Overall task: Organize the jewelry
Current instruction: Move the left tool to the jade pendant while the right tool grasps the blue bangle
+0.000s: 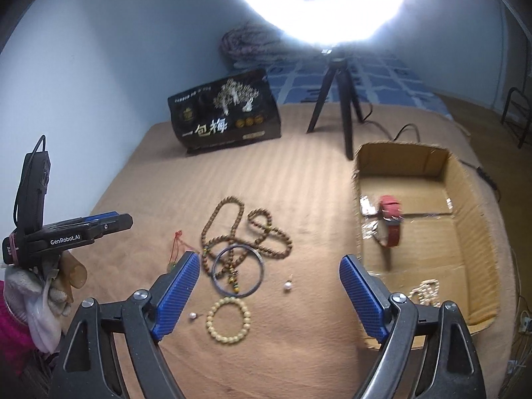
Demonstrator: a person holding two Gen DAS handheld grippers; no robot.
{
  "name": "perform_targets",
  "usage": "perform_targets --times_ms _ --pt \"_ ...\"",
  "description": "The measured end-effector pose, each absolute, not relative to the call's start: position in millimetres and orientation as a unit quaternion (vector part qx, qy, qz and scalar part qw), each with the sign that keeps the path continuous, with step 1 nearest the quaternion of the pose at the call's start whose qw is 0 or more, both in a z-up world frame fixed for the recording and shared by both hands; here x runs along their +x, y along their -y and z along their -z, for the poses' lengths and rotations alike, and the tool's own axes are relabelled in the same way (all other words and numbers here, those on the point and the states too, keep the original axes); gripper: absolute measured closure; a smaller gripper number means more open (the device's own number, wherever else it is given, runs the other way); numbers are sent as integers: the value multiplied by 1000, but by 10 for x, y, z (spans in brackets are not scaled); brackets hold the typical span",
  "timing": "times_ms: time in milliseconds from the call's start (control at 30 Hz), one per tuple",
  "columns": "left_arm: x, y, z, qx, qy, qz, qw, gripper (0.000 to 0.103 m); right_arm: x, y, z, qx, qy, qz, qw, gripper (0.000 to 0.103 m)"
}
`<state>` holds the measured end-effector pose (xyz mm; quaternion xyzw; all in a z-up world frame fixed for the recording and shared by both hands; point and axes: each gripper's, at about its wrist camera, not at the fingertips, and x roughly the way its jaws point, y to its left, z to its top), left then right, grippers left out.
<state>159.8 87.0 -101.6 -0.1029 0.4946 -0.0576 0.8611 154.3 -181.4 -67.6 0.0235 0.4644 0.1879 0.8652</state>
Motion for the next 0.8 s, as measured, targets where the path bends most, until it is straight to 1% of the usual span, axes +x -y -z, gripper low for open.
perform_targets --times_ms 200,367,400,433,500,600,667,800 --pt "1519 -802 1272 -85 -529 82 841 46 1569 1703 879 35 -480 -197 854 15" --pt "1511 -757 1455 -97 -551 100 822 46 1596 1497 1035 13 -491 -217 843 15" --pt "1509 -741 1489 -97 -555 102 819 46 1600 1445 1075 6 -495 -222 840 12" --pt "1509 -721 1522 -94 -560 103 817 46 1603 1390 1117 -2 -497 -227 837 7" --pt "1510 -678 1577 -84 -565 106 814 46 1602 1302 1182 -22 -498 -232 836 4" --pt "1515 -642 1632 -78 -570 108 811 46 1617 1179 1299 -64 -504 -239 828 4" --pt "1517 -616 1668 -71 -573 106 810 49 1627 1141 1367 -81 -509 -239 823 4" --pt "1536 -579 1722 -57 -576 101 809 49 1656 1123 1467 -89 -519 -240 816 4"
